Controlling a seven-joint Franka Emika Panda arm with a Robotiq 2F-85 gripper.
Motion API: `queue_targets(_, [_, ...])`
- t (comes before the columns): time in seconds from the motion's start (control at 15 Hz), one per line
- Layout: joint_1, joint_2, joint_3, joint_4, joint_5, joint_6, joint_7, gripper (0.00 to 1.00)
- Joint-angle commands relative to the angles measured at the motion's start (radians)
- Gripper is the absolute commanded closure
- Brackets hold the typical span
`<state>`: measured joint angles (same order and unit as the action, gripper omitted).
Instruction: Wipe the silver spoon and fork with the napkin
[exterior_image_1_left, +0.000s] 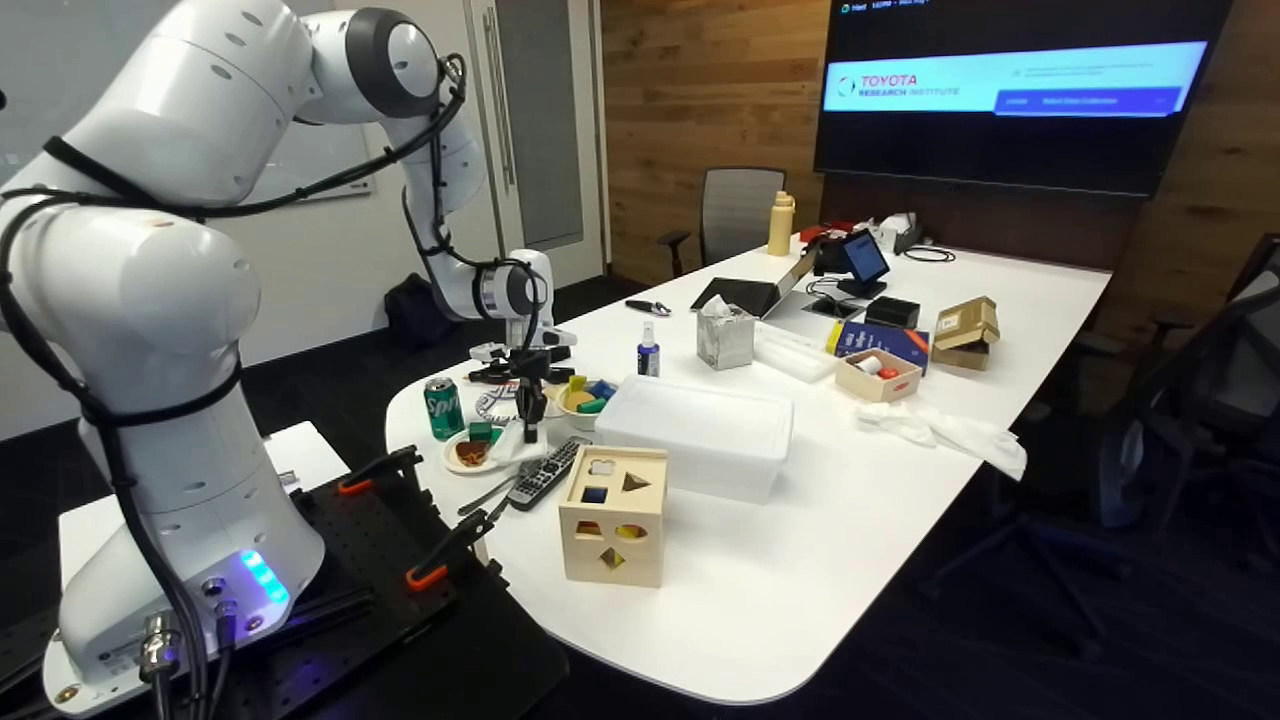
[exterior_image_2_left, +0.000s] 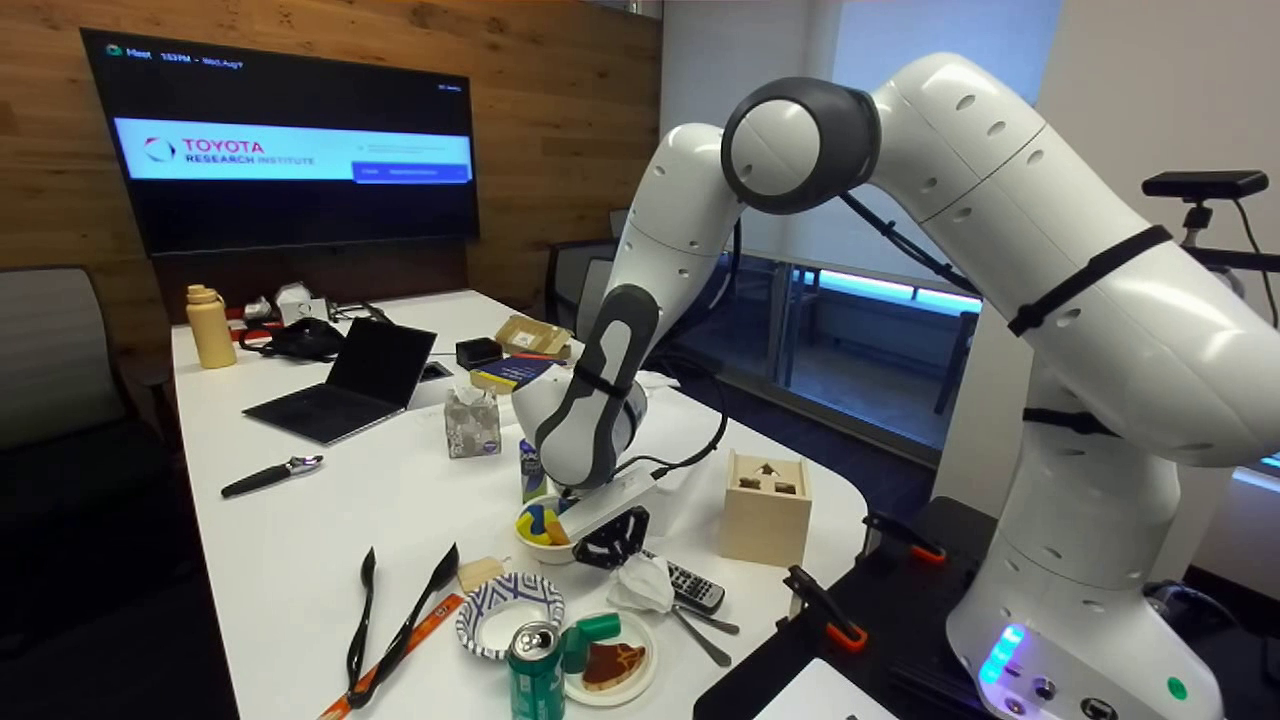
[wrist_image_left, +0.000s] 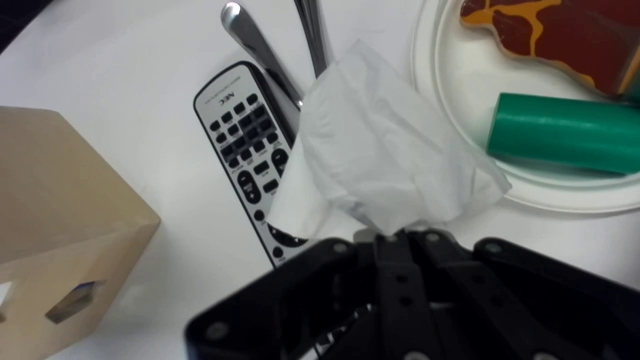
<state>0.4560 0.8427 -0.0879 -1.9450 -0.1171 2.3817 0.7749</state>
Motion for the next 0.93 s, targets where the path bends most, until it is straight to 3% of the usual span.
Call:
queue_targets(0.0, [-0.015,0.010,0.015,-0.015,-0.002,0.020,0.009,1.00])
queue_targets(0.6, [-0.060,-0.035,0.072,-0.071,0.023,0.041,-0.077,1.00])
queue_targets(0.87, [-0.049,-0.020,0.055,-0.030,0.007,0.014,-0.069,1.00])
